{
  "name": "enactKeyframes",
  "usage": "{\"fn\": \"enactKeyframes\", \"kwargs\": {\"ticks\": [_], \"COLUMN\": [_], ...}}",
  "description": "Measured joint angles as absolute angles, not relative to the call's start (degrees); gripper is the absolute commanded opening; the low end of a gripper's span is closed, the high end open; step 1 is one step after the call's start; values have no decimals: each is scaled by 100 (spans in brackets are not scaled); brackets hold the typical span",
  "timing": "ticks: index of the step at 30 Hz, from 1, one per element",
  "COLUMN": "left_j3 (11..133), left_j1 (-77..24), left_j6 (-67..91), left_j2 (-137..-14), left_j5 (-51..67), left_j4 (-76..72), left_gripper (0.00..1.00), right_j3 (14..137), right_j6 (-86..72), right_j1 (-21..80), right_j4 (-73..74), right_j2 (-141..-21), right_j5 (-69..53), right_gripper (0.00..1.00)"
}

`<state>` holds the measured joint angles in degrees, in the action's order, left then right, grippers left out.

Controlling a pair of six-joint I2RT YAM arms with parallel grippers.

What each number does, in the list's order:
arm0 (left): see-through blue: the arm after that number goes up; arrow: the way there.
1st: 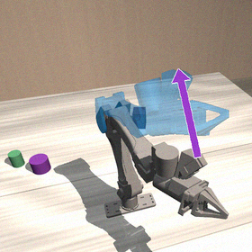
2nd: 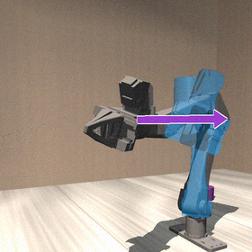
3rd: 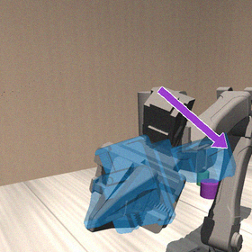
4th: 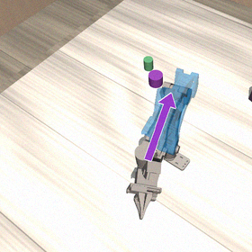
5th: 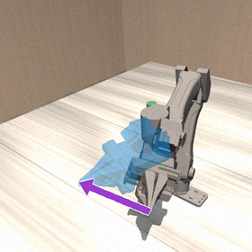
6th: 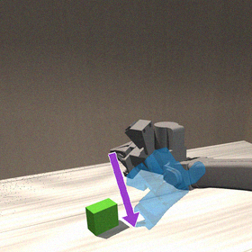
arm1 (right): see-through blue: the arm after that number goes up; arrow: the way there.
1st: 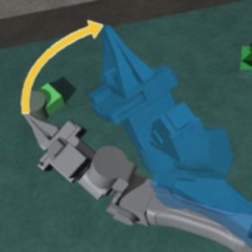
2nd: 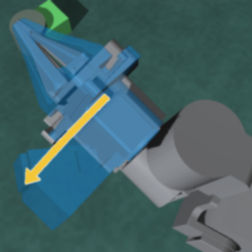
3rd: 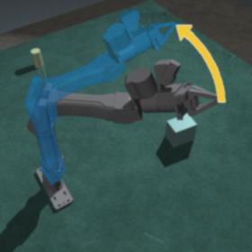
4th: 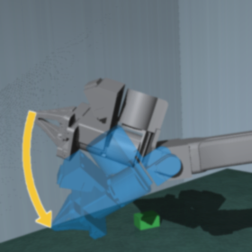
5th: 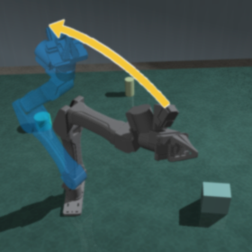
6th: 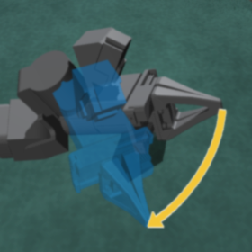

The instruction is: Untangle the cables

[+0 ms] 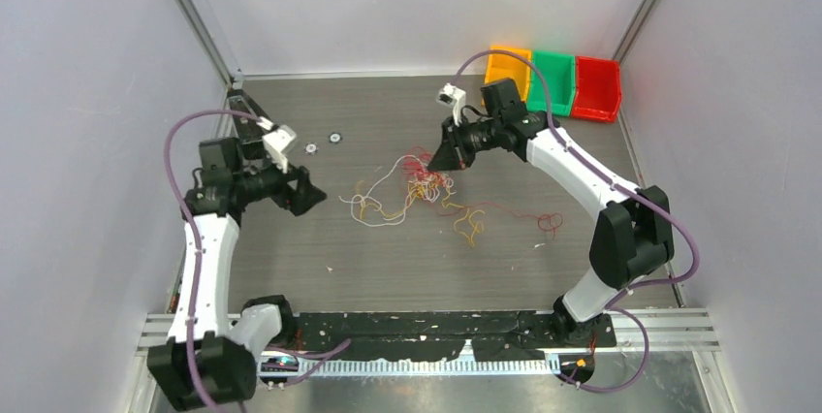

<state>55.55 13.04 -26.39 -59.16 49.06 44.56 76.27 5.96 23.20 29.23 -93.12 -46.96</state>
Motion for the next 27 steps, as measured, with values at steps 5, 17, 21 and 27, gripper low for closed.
{"fn": "enactKeyframes", "kwargs": {"ticks": [5,17,21,27], "left_j3": [5113,5011,4987,4984], "left_j1": [-209,-1931,-1184,351], "left_j6": [-2018,-95,-62,-996], "left_j2": [-5339,-6208,-5907,-5454], "left_j5": [5054,5166,5343,5579], "left_j4": [3238,1048,1100,2250], "left_gripper": [83,0,0,0], "right_j3": [7948,8243,8239,8224], "right_j6": [307,-322,-416,-322], "right_j1": [2849,3188,2655,1326], "right_j4": [2696,2224,2226,2477], "right_j2": [-9166,-9059,-9059,-9056], "right_j5": [-5393,-6047,-6156,-6224], "right_gripper": [5,5,6,19]}}
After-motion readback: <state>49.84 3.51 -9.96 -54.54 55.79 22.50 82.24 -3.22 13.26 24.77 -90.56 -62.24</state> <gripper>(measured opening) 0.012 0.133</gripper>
